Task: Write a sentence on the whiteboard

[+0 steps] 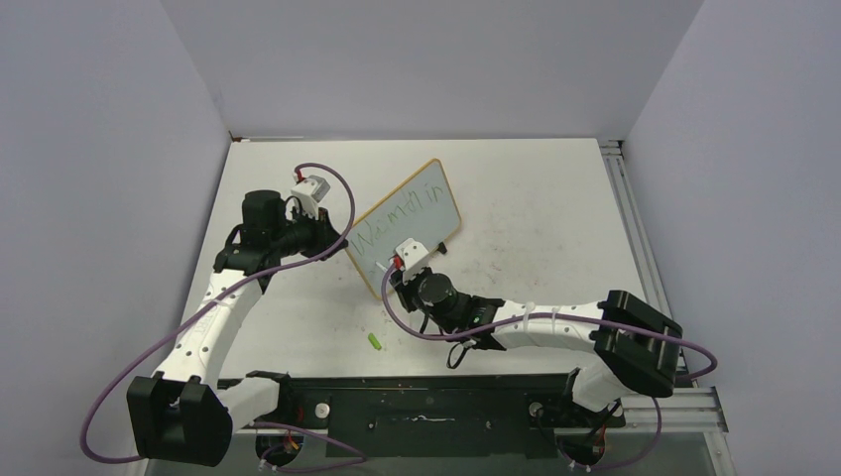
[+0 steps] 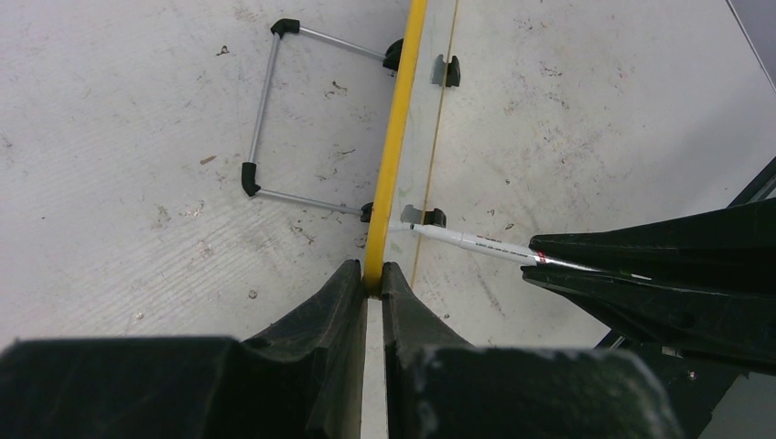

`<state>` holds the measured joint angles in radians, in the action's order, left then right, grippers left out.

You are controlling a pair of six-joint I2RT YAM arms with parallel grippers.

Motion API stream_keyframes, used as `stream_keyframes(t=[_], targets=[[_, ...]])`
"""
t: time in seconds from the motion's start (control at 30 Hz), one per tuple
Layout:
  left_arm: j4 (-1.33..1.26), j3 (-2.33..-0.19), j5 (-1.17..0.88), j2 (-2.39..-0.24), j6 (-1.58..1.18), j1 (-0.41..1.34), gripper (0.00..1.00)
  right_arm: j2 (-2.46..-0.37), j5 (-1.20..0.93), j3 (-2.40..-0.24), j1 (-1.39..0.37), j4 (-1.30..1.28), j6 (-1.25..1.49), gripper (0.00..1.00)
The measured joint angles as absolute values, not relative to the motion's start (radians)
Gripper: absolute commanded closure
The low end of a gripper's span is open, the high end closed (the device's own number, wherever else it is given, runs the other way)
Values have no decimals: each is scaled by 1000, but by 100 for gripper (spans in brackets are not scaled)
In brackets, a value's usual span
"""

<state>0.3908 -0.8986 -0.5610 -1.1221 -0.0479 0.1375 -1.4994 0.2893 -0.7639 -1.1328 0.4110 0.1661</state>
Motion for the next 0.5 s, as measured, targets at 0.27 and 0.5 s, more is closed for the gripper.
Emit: stream_keyframes(t=[0.27, 0.5], targets=[[392, -899, -558, -1122, -48, 137, 100, -1502, 291, -764, -1133, 411, 170, 95], [392, -899, -558, -1122, -48, 137, 100, -1502, 290, -748, -1142, 408, 194, 95]])
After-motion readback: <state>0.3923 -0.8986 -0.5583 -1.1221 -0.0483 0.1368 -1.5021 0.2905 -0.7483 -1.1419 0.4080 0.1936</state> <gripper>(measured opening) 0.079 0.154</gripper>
